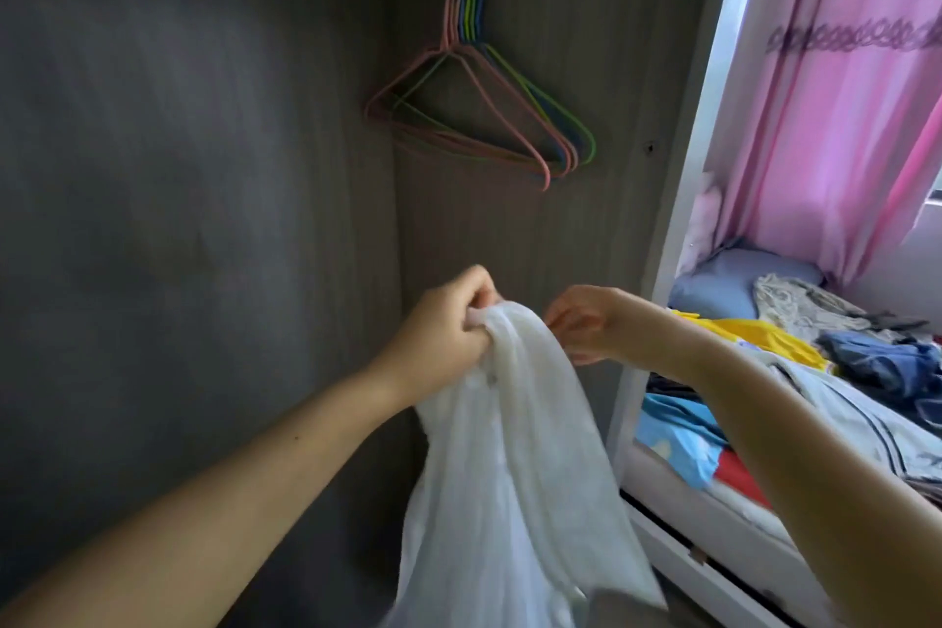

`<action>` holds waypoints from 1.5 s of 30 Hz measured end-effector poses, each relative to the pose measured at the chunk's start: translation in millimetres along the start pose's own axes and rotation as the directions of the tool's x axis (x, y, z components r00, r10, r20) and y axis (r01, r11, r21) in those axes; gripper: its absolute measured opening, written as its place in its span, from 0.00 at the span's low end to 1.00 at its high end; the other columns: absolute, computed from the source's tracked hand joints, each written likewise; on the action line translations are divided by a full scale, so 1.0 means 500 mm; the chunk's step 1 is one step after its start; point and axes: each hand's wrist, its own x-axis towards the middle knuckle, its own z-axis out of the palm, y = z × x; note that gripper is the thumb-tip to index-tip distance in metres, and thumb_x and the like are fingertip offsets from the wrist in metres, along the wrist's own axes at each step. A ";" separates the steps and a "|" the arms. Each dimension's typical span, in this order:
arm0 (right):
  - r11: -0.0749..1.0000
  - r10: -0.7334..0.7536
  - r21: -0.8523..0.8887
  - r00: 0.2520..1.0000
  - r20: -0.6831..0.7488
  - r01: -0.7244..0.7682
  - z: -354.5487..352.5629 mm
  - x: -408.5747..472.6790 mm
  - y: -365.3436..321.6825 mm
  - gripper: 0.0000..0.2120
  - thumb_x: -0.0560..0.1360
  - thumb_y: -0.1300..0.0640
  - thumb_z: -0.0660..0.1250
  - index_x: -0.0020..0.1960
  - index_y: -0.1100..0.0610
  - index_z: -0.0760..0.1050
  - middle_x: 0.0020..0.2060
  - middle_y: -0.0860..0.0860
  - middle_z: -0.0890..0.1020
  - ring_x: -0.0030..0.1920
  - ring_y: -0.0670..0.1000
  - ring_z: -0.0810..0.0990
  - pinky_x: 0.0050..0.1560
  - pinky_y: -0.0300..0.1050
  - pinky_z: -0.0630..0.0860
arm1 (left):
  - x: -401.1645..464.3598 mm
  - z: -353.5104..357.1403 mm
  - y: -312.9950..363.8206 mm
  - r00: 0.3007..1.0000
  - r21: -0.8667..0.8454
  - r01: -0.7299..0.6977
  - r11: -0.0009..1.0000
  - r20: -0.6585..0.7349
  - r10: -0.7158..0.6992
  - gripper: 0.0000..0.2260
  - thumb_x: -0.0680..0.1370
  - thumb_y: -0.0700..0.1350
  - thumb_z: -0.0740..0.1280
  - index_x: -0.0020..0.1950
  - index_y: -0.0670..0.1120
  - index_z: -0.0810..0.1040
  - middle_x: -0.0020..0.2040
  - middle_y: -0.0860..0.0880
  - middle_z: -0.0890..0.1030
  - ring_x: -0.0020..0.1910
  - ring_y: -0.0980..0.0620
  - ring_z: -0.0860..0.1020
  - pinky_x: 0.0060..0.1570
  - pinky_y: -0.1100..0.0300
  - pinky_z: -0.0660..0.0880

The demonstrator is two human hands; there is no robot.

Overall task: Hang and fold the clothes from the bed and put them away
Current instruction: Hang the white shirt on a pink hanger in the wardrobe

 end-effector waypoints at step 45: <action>0.844 -0.527 -0.231 0.668 -0.525 0.485 -0.007 0.314 -0.079 0.04 0.80 0.59 0.59 0.54 0.56 0.71 0.33 0.47 0.74 0.32 0.48 0.75 0.35 0.45 0.71 | 0.029 -0.313 -0.143 0.709 0.223 0.686 0.692 -0.419 -0.568 0.11 0.79 0.46 0.65 0.37 0.49 0.77 0.38 0.47 0.79 0.40 0.47 0.76 0.37 0.59 0.69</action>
